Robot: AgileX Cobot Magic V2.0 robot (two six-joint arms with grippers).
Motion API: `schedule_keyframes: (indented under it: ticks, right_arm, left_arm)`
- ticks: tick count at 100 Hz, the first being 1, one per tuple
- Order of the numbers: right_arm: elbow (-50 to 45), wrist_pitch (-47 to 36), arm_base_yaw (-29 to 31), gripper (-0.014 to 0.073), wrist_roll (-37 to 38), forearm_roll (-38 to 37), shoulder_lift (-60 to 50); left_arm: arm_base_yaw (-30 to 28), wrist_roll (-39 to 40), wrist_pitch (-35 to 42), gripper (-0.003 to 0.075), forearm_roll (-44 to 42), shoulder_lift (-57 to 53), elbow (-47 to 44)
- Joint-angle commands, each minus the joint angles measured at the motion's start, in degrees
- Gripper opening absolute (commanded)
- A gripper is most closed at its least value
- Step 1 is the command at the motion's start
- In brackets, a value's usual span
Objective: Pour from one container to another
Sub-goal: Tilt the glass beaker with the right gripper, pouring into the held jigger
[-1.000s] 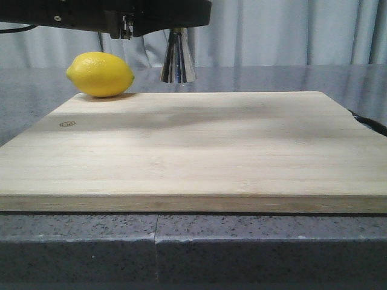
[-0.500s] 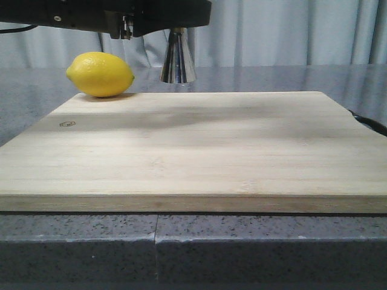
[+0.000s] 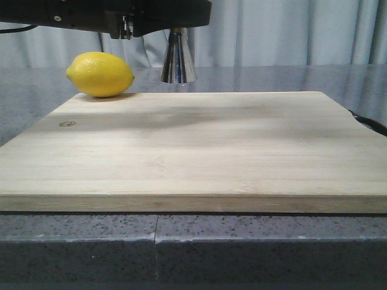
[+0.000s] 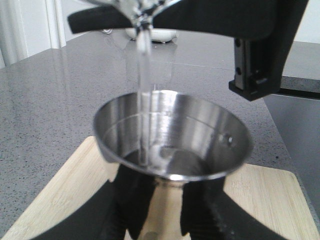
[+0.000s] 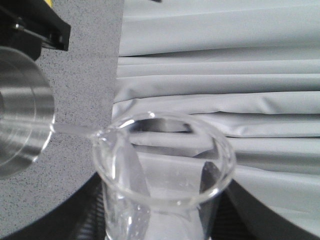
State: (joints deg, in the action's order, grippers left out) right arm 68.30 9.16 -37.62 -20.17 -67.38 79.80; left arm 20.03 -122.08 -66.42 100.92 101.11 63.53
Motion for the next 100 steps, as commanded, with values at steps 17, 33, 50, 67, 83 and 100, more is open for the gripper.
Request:
schedule_keyframes:
  ticks: [17,33,50,67,83,100]
  right_arm:
    - [2.1,-1.0,0.0,0.0288,-0.2,-3.6,-1.8]
    - [2.1,-1.0,0.0,0.0288,-0.2,-4.2,-1.8]
    - [2.1,-1.0,0.0,0.0288,-0.2,-4.2,-1.8]
    - [2.1,-1.0,0.0,0.0288,-0.2,-4.2,-1.8]
    - [2.1,-1.0,0.0,0.0288,-0.2,-4.3,-1.8]
    - [2.1,-1.0,0.0,0.0288,0.9,-3.9,-1.8]
  left_arm:
    - [0.5,0.5,-5.6,0.0220,5.1,-3.0,1.7]
    - [0.5,0.5,-5.6,0.0220,5.1,-3.0,1.7]
    - [0.5,0.5,-5.6,0.0220,5.1,-3.0,1.7]
    - [0.5,0.5,-5.6,0.0220,5.1,-3.0,1.7]
    - [0.5,0.5,-5.6,0.0220,5.1,-3.0,1.7]
    - [0.5,0.5,-5.6,0.0220,5.1,-3.0,1.7]
